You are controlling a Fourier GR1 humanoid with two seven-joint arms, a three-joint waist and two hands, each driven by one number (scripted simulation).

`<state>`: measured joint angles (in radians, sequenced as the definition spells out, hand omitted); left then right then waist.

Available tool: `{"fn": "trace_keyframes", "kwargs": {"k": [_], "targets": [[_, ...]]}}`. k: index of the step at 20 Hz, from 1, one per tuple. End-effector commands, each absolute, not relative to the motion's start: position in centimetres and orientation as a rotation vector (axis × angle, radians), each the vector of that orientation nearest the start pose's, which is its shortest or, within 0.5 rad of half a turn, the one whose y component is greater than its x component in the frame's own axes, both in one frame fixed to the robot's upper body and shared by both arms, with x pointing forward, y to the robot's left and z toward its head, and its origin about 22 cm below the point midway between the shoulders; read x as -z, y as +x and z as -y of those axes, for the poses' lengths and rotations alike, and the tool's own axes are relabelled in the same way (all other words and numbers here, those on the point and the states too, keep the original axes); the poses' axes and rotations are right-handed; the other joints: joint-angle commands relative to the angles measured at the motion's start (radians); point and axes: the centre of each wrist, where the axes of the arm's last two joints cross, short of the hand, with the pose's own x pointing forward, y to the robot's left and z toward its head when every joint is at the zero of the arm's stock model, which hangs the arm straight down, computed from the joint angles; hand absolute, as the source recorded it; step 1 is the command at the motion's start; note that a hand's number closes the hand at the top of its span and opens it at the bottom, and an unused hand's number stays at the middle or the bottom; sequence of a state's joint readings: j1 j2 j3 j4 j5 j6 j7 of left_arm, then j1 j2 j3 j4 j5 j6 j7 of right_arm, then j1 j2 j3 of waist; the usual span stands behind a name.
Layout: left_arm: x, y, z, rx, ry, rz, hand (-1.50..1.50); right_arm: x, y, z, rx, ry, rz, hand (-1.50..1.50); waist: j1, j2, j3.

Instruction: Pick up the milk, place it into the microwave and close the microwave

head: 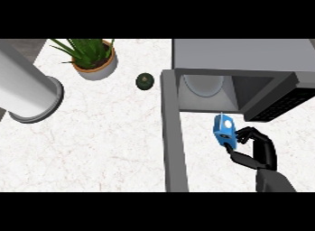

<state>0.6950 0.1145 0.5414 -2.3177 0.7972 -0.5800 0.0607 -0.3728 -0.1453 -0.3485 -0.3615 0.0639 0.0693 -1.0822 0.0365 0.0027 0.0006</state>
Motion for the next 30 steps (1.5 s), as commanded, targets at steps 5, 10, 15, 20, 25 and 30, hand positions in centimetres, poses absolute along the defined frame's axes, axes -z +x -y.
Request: {"fn": "trace_keyframes", "kwargs": {"k": [5,10,15,20,25,30], "targets": [[-13.2,3.8,-35.2,-0.041,-0.249,1.936,-1.5,15.1,26.7,27.5,-0.085,-0.021,1.832,1.5,-0.002,0.003,0.002],[-14.4,3.8,-35.5,-0.06,-0.215,1.941,-1.5,14.0,28.8,25.8,-0.135,0.003,1.852,1.5,-0.012,0.002,0.002],[-13.8,2.9,-35.5,-0.038,-0.214,1.911,-1.5,11.8,31.7,24.6,-0.178,-0.048,1.881,1.5,-0.001,0.002,0.002],[-13.3,4.0,-35.4,-0.041,-0.239,1.894,-1.5,10.2,33.8,22.7,-0.188,-0.08,1.912,1.5,-0.009,0.003,0.001],[-13.2,3.3,-35.4,-0.042,-0.196,1.91,-1.5,7.0,36.8,23.9,-0.217,-0.113,1.878,1.5,0.004,0.006,0.001],[-12.8,5.4,-36.7,-0.03,-0.233,1.923,-1.5,2.4,40.1,26.1,-0.247,-0.166,1.854,1.5,0.018,0.017,0.002]]}}
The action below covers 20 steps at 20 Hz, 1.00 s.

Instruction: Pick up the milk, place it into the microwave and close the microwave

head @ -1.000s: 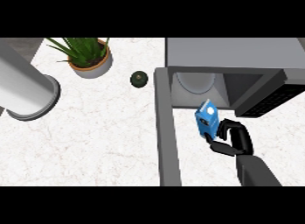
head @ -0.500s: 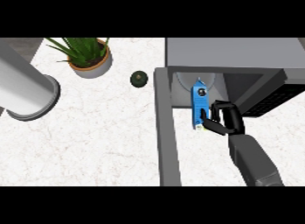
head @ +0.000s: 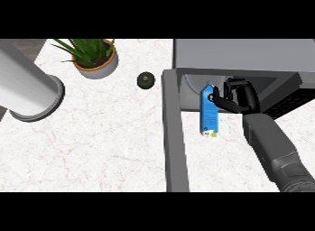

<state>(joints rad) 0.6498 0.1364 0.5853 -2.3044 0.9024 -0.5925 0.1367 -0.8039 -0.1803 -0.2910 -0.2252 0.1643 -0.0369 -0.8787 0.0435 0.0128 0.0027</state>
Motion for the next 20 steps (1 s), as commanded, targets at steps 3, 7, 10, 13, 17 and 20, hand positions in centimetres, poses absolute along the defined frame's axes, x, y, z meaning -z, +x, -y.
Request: {"fn": "trace_keyframes", "kwargs": {"k": [3,7,10,13,17,20], "targets": [[-13.2,5.2,-36.8,-0.025,-0.23,1.942,-1.5,1.5,40.5,27.3,-0.239,-0.165,1.836,1.5,0.026,0.013,0.001],[-13.6,5.3,-36.2,0.02,-0.265,1.929,-1.5,-0.4,41.8,26.6,-0.277,-0.206,1.841,1.5,0.04,0.016,0.001],[-13.4,6.9,-36.8,0.006,-0.25,1.955,-1.5,-0.6,42.0,26.0,-0.332,-0.363,1.839,1.5,0.043,0.027,0.001],[-12.9,7.2,-36.5,0.019,-0.274,1.941,-1.5,-2.2,42.9,26.4,-0.328,-0.465,1.844,1.5,0.063,0.038,0.001],[-13.4,7.9,-36.8,0.051,-0.293,1.951,-1.5,-3.6,43.4,27.0,-0.281,-0.55,1.841,1.5,0.081,0.051,0.003],[-13.3,8.1,-36.8,0.023,-0.297,1.95,-1.5,-4.6,43.7,27.8,-0.26,-0.569,1.819,1.5,0.092,0.059,0.004]]}}
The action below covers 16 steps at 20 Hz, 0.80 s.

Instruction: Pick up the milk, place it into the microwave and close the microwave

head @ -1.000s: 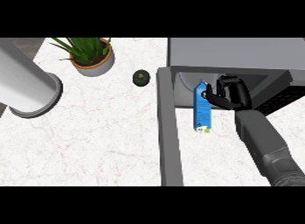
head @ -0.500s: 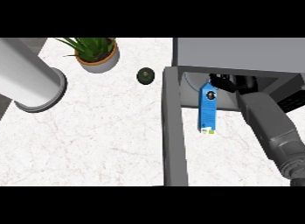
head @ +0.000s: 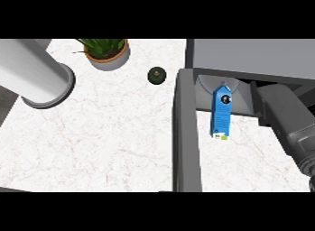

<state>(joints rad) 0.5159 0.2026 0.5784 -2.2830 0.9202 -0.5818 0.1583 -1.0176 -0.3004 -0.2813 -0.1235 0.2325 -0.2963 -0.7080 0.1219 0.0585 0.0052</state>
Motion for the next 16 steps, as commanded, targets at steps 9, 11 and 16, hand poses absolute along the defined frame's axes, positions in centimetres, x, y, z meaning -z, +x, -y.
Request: {"fn": "trace_keyframes", "kwargs": {"k": [9,11,16], "targets": [[-14.1,8.7,-37.3,0.072,-0.279,1.961,-1.5,-4.3,43.3,29.6,-0.223,-0.663,1.812,1.5,0.047,0.024,0.003],[-13.9,9.0,-37.5,0.068,-0.294,1.971,-1.5,-5.0,43.5,30.0,-0.223,-0.656,1.81,1.5,0.048,0.021,0.001],[-14.2,9.6,-37.1,0.084,-0.302,1.962,-1.5,-4.2,43.2,29.8,-0.22,-0.665,1.834,1.5,0.046,0.032,0.005]]}}
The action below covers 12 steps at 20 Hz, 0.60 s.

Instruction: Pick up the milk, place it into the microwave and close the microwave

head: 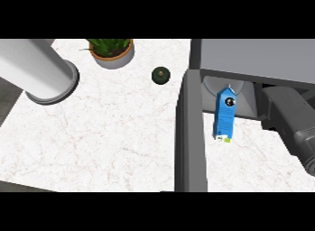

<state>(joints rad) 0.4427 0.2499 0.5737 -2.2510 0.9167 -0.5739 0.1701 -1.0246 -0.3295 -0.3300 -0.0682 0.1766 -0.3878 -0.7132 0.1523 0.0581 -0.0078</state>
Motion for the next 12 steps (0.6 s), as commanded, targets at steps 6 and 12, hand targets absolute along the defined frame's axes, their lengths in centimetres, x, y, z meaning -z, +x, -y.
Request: {"fn": "trace_keyframes", "kwargs": {"k": [6,12], "targets": [[-14.2,9.8,-37.7,0.09,-0.27,1.959,-1.5,-6.4,43.8,30.9,-0.19,-0.689,1.828,1.5,0.04,0.04,0.017],[-14.4,10.1,-37.9,0.127,-0.246,1.949,-1.5,-5.6,43.3,31.5,-0.193,-0.703,1.827,1.5,0.043,0.044,0.018]]}}
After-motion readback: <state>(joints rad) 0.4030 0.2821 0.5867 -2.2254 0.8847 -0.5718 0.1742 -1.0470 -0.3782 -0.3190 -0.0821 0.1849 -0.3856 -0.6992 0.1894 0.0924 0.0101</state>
